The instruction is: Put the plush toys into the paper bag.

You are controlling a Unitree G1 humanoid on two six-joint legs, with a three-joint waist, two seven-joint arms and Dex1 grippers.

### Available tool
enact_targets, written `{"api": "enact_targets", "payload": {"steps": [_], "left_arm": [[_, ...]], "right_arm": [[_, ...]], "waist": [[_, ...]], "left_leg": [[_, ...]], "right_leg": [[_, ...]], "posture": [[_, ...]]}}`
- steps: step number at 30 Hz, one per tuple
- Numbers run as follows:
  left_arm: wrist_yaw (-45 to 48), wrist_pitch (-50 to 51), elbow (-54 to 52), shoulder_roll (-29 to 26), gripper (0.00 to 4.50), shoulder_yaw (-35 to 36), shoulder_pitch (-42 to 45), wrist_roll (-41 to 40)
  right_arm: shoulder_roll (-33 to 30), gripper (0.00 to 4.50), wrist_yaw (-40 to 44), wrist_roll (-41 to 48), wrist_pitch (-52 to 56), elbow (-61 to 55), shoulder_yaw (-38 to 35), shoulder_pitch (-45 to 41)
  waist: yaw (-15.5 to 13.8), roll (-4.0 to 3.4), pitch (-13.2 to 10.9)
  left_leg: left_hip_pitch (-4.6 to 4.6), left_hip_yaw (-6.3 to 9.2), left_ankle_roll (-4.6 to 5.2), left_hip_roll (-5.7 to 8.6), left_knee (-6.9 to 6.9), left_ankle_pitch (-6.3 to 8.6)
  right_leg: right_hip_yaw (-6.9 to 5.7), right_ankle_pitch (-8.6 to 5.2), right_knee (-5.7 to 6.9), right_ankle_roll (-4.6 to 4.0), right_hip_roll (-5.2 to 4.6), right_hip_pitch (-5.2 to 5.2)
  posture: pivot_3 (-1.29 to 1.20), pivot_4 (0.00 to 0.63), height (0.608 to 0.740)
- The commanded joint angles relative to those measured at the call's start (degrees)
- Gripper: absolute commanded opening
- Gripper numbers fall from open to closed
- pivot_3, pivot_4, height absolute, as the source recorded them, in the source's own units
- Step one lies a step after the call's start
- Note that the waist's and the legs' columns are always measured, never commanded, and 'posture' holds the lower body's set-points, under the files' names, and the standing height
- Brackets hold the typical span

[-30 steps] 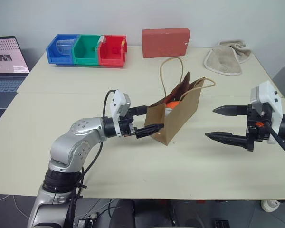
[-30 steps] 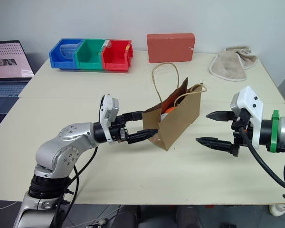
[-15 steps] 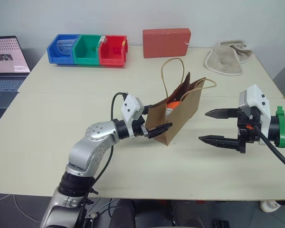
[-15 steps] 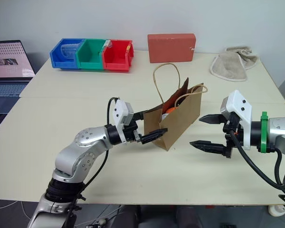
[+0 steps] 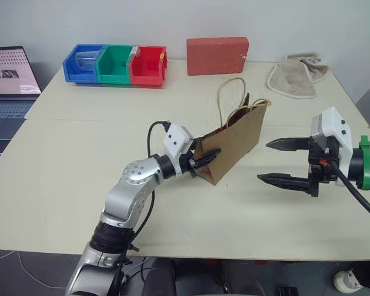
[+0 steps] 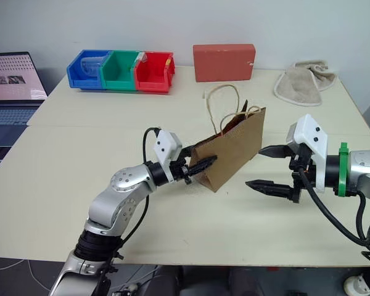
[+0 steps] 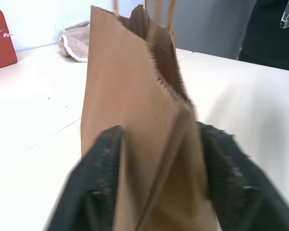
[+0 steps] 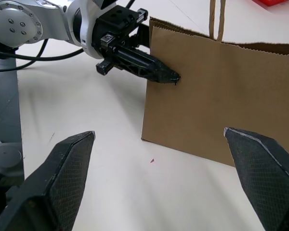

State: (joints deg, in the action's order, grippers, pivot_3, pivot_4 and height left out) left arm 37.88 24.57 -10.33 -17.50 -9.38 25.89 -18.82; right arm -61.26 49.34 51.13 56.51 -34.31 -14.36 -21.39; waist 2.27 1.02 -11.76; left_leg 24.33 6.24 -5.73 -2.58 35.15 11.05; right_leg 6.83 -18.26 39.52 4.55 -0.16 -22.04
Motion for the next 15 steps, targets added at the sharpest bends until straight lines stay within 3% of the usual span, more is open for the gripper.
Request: {"api": "enact_targets", "payload": {"steps": [1,4,5,10,15], "left_arm": [[0.9,-1.7,-0.4,-0.1,1.05,0.7,2.5,0.1],[3.1,-2.0,1.5,-1.9,0.13,1.7,4.2,-0.3],[4.1,-2.1,2.5,-2.6,0.05,2.0,4.9,-0.5],[14.1,-4.5,9.9,-6.6,0.05,2.8,9.3,-2.3],[32.1,-5.2,19.0,-8.9,0.05,3.1,15.4,-8.2]], "right_arm": [[0.2,4.50,-1.7,-1.0,-2.3,-2.5,-2.4,0.9],[1.3,4.50,-3.2,-3.2,-5.1,-3.7,-3.9,3.3],[2.0,4.50,-3.8,-4.2,-6.5,-4.1,-4.4,4.2],[4.4,4.50,-6.5,-7.0,-9.9,-6.3,-8.8,9.2],[1.0,4.50,-1.4,-1.0,-5.1,-9.4,-21.9,15.8]], "waist": [[-0.1,0.00,0.0],[-0.2,0.02,0.0],[-0.2,0.01,0.0],[-0.4,0.01,0.0],[-0.5,0.00,0.0]], "left_leg": [[0.00,0.01,0.00,0.00,0.00,0.00],[0.00,0.01,0.00,0.00,0.01,0.00],[0.00,0.01,0.00,0.00,0.01,0.00],[-0.01,0.02,0.00,0.01,0.03,0.00],[0.00,0.02,0.00,0.02,0.02,0.00]], "right_leg": [[0.00,0.00,0.00,0.00,0.00,0.00],[-0.01,0.00,0.00,0.00,0.00,0.01],[-0.01,0.00,0.00,0.00,0.00,0.00],[-0.03,0.00,0.06,0.00,0.01,0.01],[-0.04,0.00,0.06,0.00,0.01,0.01]], "posture": [[0.00,0.150,0.740],[0.00,0.150,0.740],[0.00,0.150,0.740],[0.00,0.150,0.740],[0.00,0.150,0.740]]}}
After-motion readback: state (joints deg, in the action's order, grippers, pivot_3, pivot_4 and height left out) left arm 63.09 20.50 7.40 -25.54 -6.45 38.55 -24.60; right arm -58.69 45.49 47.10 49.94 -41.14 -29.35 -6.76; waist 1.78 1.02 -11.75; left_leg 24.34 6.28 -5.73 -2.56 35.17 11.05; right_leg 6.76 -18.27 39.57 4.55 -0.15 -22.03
